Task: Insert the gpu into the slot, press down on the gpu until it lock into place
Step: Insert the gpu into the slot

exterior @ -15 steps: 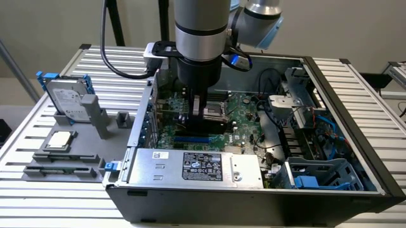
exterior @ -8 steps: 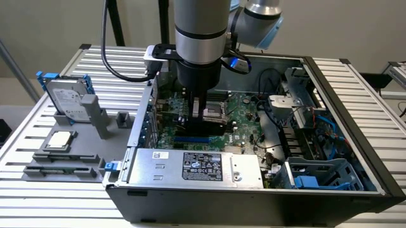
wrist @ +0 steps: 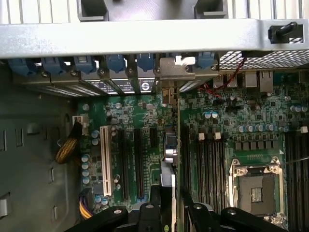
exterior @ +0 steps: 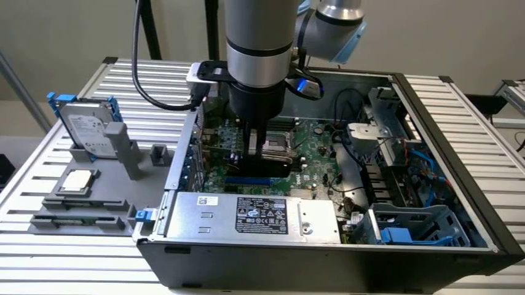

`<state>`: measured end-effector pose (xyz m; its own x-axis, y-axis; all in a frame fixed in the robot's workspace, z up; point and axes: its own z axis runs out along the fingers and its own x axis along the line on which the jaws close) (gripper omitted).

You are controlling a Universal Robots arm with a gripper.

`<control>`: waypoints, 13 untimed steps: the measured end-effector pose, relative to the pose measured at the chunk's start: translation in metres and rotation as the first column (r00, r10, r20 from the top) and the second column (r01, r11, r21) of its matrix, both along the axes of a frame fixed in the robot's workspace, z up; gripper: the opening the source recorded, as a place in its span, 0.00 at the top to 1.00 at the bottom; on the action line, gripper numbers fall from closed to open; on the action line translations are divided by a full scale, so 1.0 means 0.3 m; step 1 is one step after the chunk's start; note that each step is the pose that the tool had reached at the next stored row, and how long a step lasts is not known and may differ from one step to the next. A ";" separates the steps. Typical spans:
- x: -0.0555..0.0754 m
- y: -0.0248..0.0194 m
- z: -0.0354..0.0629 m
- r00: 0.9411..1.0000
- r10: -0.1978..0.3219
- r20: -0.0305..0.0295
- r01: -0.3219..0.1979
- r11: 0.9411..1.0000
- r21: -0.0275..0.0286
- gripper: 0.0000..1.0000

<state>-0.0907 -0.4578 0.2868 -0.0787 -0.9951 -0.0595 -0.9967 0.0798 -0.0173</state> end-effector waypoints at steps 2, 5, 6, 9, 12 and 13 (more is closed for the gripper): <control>0.000 0.000 -0.003 1.000 0.000 0.000 0.000 1.000 0.000 0.74; 0.000 -0.001 -0.006 1.000 0.000 0.000 0.000 1.000 0.000 0.74; 0.000 -0.001 -0.007 1.000 0.000 0.000 0.000 1.000 0.000 0.74; 0.000 -0.001 -0.013 1.000 0.000 -0.001 0.000 1.000 0.000 0.74; 0.000 -0.001 -0.020 1.000 0.000 -0.005 0.000 1.000 0.000 0.74; 0.000 -0.001 -0.022 1.000 0.000 -0.006 0.000 1.000 0.000 0.74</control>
